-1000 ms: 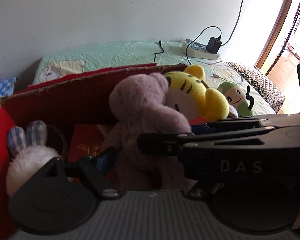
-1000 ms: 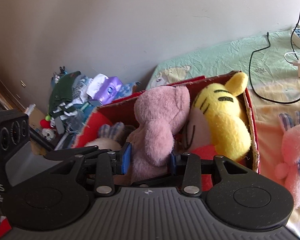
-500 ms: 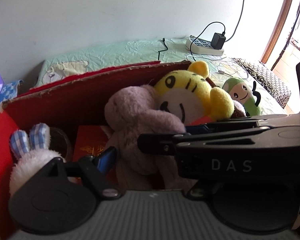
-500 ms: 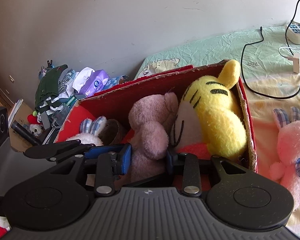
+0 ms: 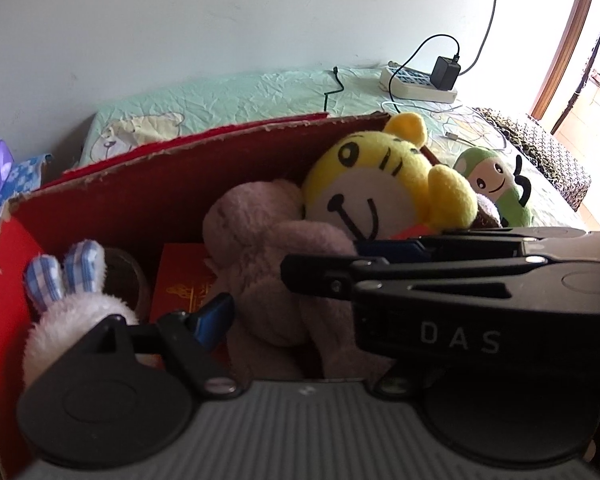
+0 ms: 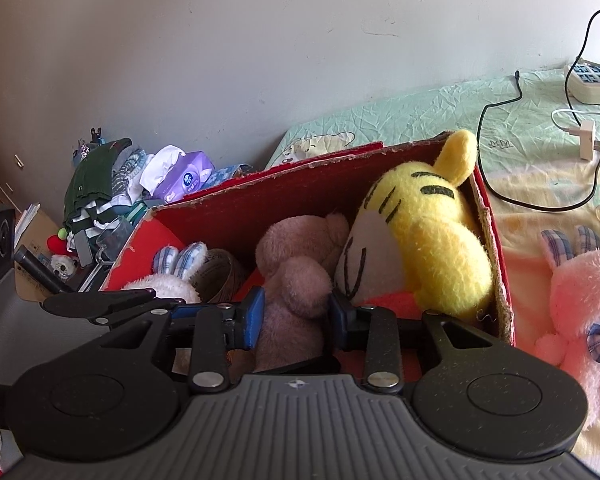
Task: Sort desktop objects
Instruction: 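Lower the pink teddy into the red box beside the yellow tiger, then open the right gripper and release the pink teddy in the box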
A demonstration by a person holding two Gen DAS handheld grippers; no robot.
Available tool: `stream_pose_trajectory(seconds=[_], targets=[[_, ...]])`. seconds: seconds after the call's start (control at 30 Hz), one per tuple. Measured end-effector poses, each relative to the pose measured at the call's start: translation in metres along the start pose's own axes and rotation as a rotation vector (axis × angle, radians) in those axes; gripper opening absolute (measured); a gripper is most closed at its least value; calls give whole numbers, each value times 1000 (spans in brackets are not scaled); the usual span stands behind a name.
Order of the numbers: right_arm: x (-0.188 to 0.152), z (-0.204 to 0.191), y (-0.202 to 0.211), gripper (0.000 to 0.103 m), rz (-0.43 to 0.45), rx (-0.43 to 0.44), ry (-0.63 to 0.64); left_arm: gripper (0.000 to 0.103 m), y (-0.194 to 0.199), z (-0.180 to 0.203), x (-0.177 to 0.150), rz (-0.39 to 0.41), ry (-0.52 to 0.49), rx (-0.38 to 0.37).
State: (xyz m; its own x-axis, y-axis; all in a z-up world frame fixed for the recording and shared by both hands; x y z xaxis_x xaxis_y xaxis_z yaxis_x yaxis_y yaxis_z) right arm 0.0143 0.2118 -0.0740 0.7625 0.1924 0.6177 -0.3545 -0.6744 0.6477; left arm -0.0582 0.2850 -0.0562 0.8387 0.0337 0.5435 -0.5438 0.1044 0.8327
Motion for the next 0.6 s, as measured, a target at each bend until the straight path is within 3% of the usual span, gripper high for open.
stream_pose_trajectory(seconds=[0.6], targets=[[0,0,-1,37,14,-3,5,78,2,1,0,12,-6,16]])
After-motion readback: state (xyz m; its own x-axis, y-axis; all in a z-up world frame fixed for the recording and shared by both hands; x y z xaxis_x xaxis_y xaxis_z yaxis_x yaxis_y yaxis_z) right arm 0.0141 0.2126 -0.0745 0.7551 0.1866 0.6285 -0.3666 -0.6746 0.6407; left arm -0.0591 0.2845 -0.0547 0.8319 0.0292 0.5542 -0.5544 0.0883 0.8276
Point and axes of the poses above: each gripper's, at about its wrist camera, not at the fingertips, and y roughly against the way its jaws point, z to its right, x to its top, the point moved 6 cm from there along -y, roughly the way its jaws point, and after that the axes turned 6 degrees about -z, right-handed, at the moved point
